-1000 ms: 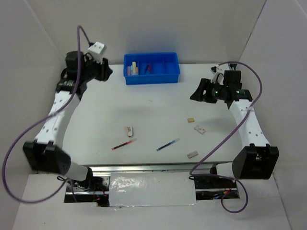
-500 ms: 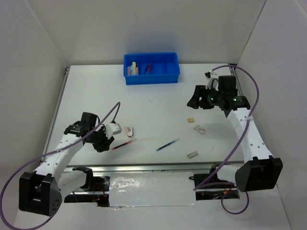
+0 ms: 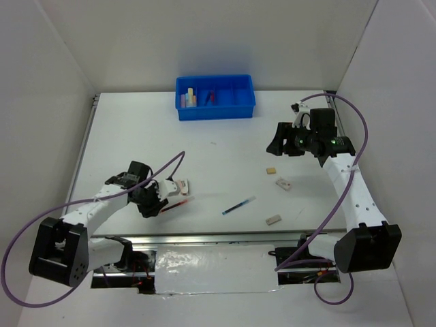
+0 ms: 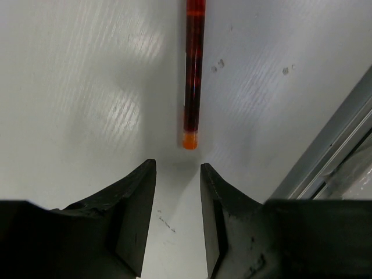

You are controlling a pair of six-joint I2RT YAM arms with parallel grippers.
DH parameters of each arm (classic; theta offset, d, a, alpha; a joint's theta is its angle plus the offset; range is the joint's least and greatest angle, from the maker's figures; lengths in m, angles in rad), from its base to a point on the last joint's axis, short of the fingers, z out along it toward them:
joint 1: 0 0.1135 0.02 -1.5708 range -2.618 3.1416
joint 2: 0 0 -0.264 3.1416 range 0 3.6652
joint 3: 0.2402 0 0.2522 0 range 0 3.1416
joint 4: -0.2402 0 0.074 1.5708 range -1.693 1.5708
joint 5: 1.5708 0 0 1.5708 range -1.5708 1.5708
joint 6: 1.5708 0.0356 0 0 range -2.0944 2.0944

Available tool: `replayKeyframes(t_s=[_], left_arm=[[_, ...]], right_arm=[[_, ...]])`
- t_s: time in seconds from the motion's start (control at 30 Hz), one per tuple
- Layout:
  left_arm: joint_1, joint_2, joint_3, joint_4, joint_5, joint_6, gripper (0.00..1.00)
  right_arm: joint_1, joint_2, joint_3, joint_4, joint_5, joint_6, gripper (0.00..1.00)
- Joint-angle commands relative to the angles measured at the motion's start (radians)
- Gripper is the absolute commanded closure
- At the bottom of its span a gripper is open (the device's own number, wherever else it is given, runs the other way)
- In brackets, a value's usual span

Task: Sort the stationery into containers
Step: Pick up the pen from the center of the board.

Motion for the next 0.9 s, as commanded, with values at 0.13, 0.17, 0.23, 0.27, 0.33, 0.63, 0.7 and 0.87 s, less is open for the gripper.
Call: replayKeyframes(t_s=[0.13,0.17,0.23,0.27,0.33,0.63,0.7,0.87], left_arm=[[-0.093,0.055,0.024,0.101,0.054,-0.056,0.53],[-0.106,0.062,0.026,0.107,0.048,-0.067,0.53],[-0.127,0.085,0.033,0.115,0.038,-0.083,0.55],[-0.133,0.093,0.034,0.120,0.029,-0.089,0.56],[-0.155,0.127,0.040,0.138,0.006,-0.118,0.58],[-0.170,0.239,0.064,0.155,-0.065,-0.175,0.90],[-0.169,0.208,0.055,0.153,-0.058,-0.169,1.00],[-0.198,0.032,0.089,0.043,0.090,-0.118,1.00]], right_arm=[[0.003,-0.013,-0.001,-0.038,0.015,-0.031,0.31],[0.003,-0.013,-0.006,-0.035,0.017,-0.031,0.31],[0.003,-0.017,-0.012,-0.034,0.018,-0.031,0.31],[0.001,-0.016,-0.012,-0.032,0.018,-0.032,0.31],[0.001,-0.013,-0.011,-0.032,0.017,-0.034,0.31],[-0.008,-0.023,-0.007,-0.043,0.015,-0.051,0.31],[-0.011,-0.025,-0.009,-0.040,0.014,-0.052,0.31],[-0.019,-0.022,-0.023,-0.034,0.000,-0.055,0.31]])
